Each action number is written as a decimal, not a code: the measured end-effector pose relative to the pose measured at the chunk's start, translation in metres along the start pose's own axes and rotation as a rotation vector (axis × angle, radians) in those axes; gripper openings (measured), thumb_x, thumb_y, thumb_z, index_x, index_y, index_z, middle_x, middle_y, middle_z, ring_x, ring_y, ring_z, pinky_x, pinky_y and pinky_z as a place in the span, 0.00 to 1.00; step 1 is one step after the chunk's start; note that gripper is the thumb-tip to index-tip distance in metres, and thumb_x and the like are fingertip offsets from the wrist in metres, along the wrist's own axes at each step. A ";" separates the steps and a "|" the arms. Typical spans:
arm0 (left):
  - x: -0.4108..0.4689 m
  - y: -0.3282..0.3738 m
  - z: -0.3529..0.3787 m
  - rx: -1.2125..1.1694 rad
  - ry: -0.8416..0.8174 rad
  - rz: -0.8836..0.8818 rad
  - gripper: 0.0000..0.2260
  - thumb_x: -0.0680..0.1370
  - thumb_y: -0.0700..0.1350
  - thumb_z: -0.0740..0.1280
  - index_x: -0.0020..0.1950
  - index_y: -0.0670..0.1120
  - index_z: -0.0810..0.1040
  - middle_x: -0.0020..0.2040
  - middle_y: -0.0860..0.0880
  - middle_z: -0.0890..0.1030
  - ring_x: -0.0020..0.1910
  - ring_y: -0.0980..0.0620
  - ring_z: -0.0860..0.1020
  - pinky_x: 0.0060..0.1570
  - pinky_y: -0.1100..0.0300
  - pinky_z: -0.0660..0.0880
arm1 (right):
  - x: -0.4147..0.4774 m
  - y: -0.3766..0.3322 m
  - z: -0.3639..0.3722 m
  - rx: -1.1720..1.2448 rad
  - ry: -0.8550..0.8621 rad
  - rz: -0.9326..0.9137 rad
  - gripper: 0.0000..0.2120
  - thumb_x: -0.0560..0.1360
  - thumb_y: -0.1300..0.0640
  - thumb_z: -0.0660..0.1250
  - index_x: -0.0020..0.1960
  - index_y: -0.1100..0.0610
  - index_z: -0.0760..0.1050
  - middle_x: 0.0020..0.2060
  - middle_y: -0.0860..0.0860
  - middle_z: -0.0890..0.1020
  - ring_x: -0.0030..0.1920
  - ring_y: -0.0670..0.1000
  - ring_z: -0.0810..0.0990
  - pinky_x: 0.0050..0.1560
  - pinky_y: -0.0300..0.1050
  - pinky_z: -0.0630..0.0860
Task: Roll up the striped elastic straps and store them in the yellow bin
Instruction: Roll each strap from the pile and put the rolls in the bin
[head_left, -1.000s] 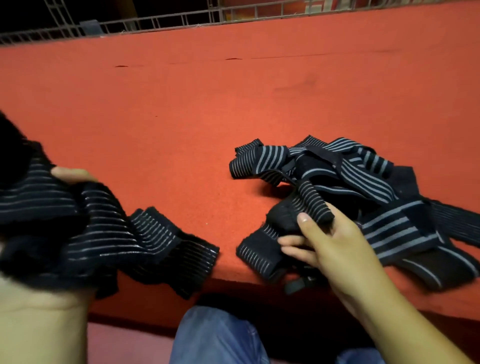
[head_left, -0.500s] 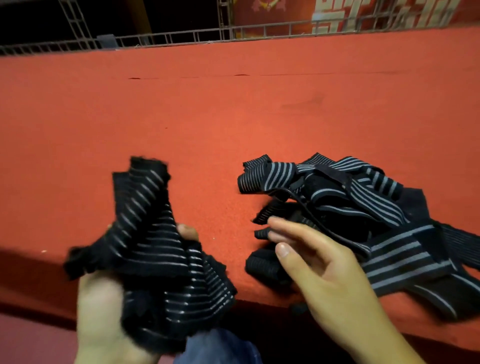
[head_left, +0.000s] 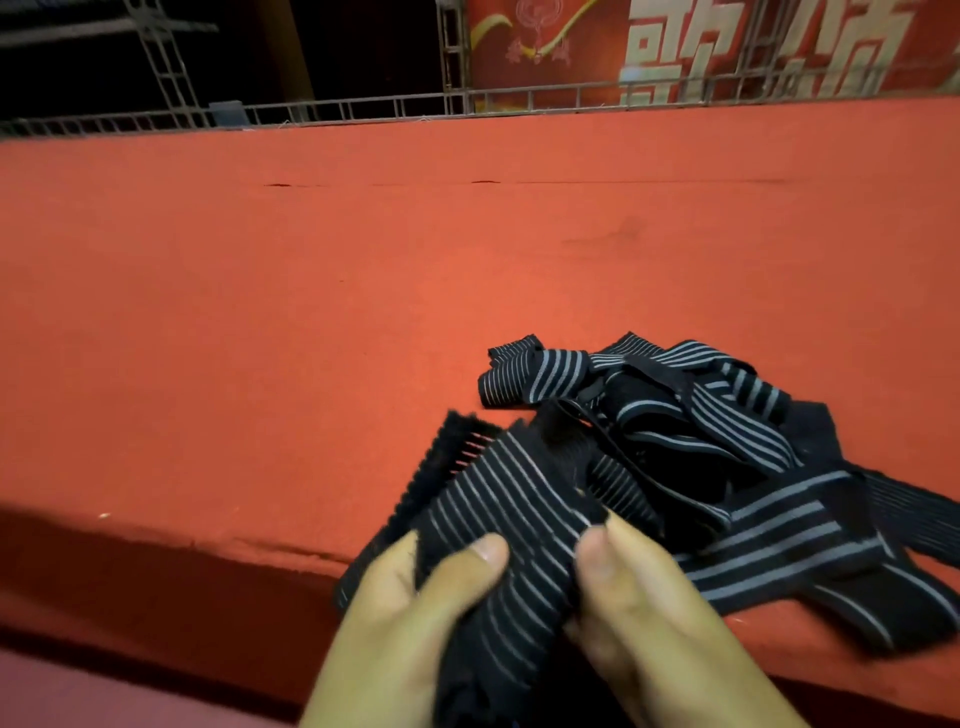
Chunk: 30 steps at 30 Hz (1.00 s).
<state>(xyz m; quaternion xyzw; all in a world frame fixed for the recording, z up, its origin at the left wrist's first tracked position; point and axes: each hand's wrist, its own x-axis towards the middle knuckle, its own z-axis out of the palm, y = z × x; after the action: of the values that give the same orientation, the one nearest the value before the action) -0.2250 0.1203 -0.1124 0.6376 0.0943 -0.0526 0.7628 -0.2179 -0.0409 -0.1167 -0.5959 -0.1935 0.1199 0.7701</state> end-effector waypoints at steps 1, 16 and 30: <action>0.000 0.000 0.000 0.032 -0.016 0.017 0.22 0.56 0.53 0.78 0.50 0.54 0.88 0.49 0.43 0.88 0.51 0.45 0.87 0.58 0.49 0.81 | -0.002 0.002 -0.007 0.045 -0.011 0.035 0.29 0.61 0.20 0.73 0.55 0.34 0.86 0.63 0.55 0.86 0.66 0.56 0.83 0.68 0.50 0.79; -0.015 -0.002 0.016 0.519 -0.316 0.151 0.19 0.69 0.66 0.67 0.59 0.71 0.80 0.52 0.62 0.86 0.55 0.65 0.83 0.63 0.55 0.78 | -0.014 -0.016 -0.030 -0.092 0.255 0.077 0.35 0.58 0.31 0.83 0.57 0.50 0.87 0.52 0.58 0.89 0.54 0.57 0.89 0.51 0.43 0.84; -0.028 -0.013 0.027 0.533 -0.138 0.560 0.19 0.70 0.50 0.76 0.59 0.66 0.81 0.39 0.59 0.85 0.34 0.65 0.80 0.40 0.71 0.74 | -0.037 -0.018 -0.022 -0.320 0.477 0.084 0.19 0.74 0.29 0.66 0.52 0.40 0.85 0.48 0.46 0.90 0.52 0.44 0.87 0.62 0.51 0.78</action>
<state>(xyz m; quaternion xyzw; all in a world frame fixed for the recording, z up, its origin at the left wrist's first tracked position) -0.2525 0.0902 -0.1142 0.8092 -0.1517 0.0923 0.5600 -0.2423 -0.0805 -0.1095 -0.7287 0.0014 -0.0238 0.6845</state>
